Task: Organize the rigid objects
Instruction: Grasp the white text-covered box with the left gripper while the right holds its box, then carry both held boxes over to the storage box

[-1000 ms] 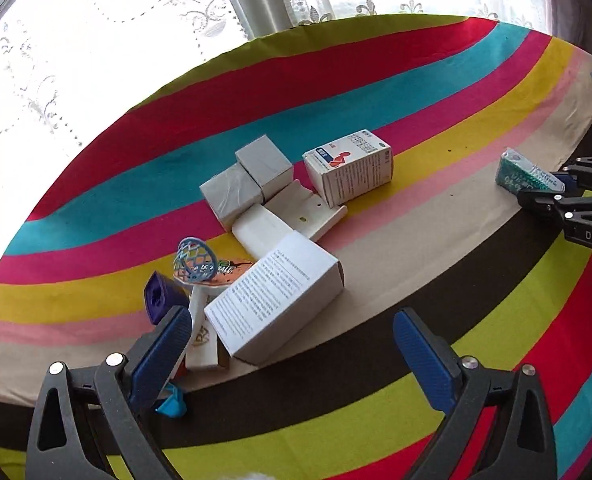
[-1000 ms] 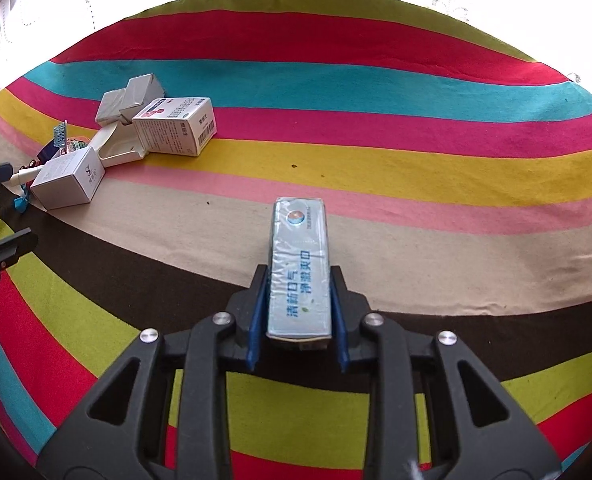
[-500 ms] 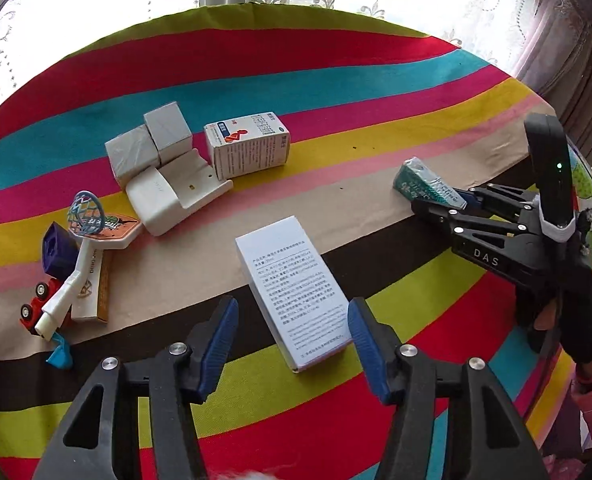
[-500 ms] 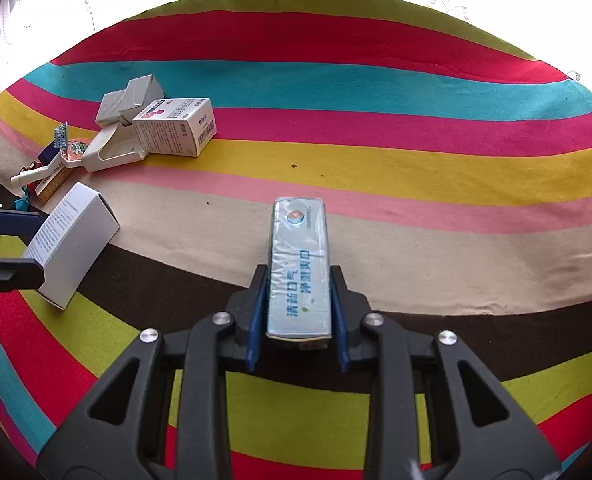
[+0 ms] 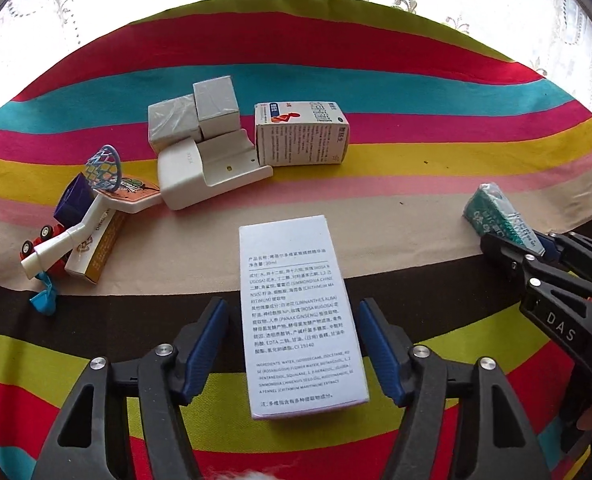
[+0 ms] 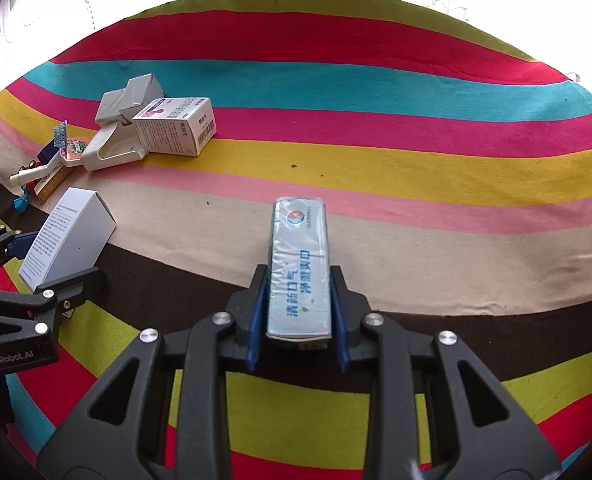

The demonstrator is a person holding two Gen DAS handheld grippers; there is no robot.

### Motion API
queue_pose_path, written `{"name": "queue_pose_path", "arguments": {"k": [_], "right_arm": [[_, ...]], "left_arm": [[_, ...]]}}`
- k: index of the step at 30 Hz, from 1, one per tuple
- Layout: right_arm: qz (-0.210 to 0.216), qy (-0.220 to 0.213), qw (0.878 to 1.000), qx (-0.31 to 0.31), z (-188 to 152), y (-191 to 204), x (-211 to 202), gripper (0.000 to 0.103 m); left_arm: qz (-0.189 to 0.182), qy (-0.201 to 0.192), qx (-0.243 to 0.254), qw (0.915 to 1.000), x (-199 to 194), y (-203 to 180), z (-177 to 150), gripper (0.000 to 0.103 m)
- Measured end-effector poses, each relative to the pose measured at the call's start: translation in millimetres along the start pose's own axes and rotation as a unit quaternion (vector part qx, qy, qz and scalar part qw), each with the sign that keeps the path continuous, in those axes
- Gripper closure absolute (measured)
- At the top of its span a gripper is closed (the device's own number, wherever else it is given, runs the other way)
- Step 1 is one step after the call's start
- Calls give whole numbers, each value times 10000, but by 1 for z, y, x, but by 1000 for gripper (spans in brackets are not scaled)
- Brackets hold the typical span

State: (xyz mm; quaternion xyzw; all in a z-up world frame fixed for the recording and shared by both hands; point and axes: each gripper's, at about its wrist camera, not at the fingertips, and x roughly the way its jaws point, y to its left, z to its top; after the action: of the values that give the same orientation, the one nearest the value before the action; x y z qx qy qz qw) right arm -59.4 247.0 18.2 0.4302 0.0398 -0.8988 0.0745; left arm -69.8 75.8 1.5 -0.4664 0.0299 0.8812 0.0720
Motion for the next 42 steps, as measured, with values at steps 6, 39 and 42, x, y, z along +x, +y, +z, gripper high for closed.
{"name": "queue_pose_path", "arguments": {"k": [6, 39, 42], "right_arm": [[16, -1, 10000, 12, 0, -1, 1, 70], [17, 72, 9999, 139, -46, 47, -43, 71], [18, 25, 9999, 111, -69, 63, -62, 71]], "left_arm": [[237, -318, -101, 9992, -36, 12, -34, 60], [139, -465, -533, 9974, -57, 43, -81, 60], [138, -464, -538, 9974, -57, 43, -81, 60]]}}
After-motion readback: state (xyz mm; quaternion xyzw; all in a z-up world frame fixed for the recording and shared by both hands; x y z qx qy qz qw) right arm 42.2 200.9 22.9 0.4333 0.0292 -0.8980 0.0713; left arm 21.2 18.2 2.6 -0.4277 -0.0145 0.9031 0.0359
